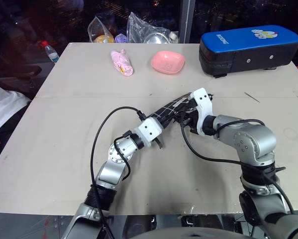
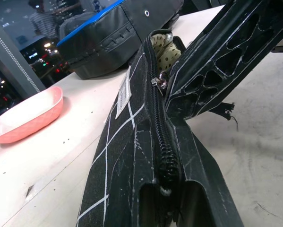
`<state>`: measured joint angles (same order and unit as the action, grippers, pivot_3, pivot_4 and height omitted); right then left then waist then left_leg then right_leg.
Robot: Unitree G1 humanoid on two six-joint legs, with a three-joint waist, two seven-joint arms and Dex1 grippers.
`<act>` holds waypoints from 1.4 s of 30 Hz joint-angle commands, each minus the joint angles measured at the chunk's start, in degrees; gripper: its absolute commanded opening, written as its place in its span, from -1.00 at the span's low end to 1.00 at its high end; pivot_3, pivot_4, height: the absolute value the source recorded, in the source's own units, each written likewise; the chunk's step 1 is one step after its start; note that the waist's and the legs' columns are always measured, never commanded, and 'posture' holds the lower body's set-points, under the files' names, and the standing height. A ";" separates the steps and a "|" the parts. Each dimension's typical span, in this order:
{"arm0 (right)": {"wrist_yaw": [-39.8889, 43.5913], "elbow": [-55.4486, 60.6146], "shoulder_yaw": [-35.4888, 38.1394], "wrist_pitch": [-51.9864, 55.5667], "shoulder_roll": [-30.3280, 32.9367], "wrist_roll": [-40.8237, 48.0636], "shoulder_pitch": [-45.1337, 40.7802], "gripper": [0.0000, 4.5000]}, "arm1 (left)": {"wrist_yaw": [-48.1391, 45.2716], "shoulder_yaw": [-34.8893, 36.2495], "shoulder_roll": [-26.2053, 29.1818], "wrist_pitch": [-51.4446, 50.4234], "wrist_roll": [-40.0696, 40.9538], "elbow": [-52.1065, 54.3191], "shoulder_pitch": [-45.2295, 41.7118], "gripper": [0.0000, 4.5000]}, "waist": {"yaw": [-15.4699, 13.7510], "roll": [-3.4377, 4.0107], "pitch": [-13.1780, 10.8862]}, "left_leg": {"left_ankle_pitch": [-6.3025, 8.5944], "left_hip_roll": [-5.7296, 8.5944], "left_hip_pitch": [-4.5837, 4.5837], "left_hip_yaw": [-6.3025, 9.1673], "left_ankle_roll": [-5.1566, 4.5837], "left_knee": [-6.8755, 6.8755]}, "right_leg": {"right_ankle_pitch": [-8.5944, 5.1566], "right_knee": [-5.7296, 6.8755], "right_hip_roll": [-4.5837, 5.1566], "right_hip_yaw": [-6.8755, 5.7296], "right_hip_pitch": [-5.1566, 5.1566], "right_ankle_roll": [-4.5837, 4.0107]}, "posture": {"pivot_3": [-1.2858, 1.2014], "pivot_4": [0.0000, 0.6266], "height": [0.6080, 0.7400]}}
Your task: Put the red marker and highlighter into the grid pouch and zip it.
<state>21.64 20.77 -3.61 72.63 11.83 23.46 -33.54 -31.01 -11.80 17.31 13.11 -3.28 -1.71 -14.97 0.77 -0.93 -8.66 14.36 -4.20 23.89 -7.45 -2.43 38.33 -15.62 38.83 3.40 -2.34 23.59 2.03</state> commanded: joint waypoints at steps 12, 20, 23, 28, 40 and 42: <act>-5.22 -4.02 6.63 -3.64 5.75 -3.28 -0.20 -0.97 | 1.50 1.43 0.98 1.42 -0.54 -0.04 -0.28 -1.00 | -0.01 0.00 0.00 | 0.07 0.00 0.00 -0.01 -0.12 -0.01 | 0.00 0.00 0.02 0.00 0.00 0.00 | 0.03 -0.52 1.00; -11.43 -12.12 13.00 -10.16 7.72 -7.38 -2.35 -0.97 | 1.89 1.78 1.25 1.99 -0.52 -0.79 -0.59 -1.00 | -0.02 0.00 0.00 | 0.03 0.01 0.00 -0.03 -0.06 -0.01 | 0.00 0.00 0.02 0.01 0.01 0.00 | 0.03 -0.52 1.00; -10.37 -12.67 12.71 -11.66 8.06 -6.69 -2.30 -0.97 | 2.09 1.86 1.41 2.24 -0.49 -0.76 -0.50 -1.00 | 0.03 0.00 0.00 | -0.01 0.00 0.00 -0.04 0.01 -0.03 | 0.00 -0.01 0.02 0.02 0.02 0.00 | 0.03 -0.52 1.00; -4.78 -12.03 9.66 -18.14 11.03 -6.52 0.21 -0.86 | 2.08 2.36 1.89 2.69 -0.01 -0.18 0.31 -1.00 | 0.01 0.00 0.00 | 0.00 0.00 0.00 -0.04 0.00 -0.04 | 0.00 -0.04 0.02 0.03 0.03 0.01 | 0.03 -0.52 1.00; 19.28 -13.49 10.33 -43.22 23.61 -4.10 15.45 1.00 | -1.16 5.41 6.02 0.88 4.43 6.40 6.75 -0.51 | -0.06 0.00 -0.01 | 0.08 -0.01 0.00 -0.04 -0.14 -0.05 | -0.01 -0.09 0.04 0.04 0.01 0.02 | 0.03 -0.52 1.00; 23.29 -15.90 11.07 -48.32 25.26 -4.10 17.78 1.00 | -2.47 6.14 7.55 0.07 5.59 8.57 9.14 -0.21 | -0.04 0.00 -0.01 | 0.08 0.00 0.00 -0.04 -0.13 -0.05 | -0.01 -0.10 0.03 0.04 0.01 0.02 | 0.03 -0.52 1.00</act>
<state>40.42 6.04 5.02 30.09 35.57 18.71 -16.58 -32.23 -7.19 23.73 13.62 0.28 3.20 -7.19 0.74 -0.94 -8.67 14.45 -4.22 23.87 -7.49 -2.57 38.25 -15.63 38.68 3.42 -2.29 23.58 2.05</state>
